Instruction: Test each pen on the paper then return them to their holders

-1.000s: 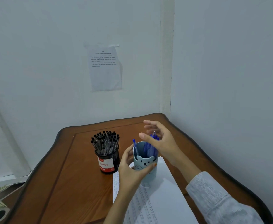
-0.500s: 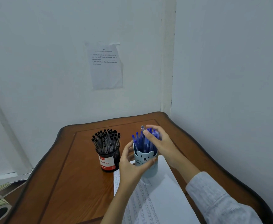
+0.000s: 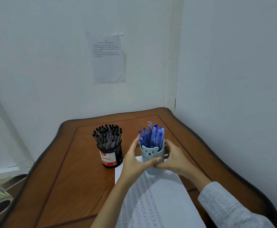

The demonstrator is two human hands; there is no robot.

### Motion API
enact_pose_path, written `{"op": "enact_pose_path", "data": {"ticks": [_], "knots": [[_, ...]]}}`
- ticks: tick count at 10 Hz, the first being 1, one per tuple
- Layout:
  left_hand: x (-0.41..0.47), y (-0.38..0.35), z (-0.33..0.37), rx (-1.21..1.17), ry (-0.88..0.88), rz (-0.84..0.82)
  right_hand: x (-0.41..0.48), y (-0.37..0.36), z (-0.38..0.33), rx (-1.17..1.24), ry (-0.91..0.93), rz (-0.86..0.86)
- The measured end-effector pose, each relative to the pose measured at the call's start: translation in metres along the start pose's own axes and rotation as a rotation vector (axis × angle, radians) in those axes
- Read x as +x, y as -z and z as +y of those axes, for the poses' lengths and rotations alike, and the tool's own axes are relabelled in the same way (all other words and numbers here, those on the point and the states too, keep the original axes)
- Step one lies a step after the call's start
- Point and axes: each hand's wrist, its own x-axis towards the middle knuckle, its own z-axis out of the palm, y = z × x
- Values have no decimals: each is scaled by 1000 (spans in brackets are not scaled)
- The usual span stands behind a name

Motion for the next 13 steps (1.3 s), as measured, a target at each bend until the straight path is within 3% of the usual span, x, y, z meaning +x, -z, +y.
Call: {"op": "enact_pose_path", "data": {"ticks": [1, 3, 5, 8, 12, 13], "knots": [[-9, 11, -15, 197, 104, -44, 5, 3, 14, 29, -61, 117], [-33, 38, -54, 664, 65, -83, 23, 3, 36, 17, -154, 242], [-30, 37, -61, 865, 60, -115, 30, -7, 43, 47, -135, 278], [-24, 35, -61, 904, 66, -97, 40, -6, 64, -75, -96, 120], [-21, 33, -59, 885, 85, -74, 53, -10, 84, -135, -121, 141], [-26, 37, -56, 783, 65, -72, 49, -10, 82, -135, -94, 137]]}}
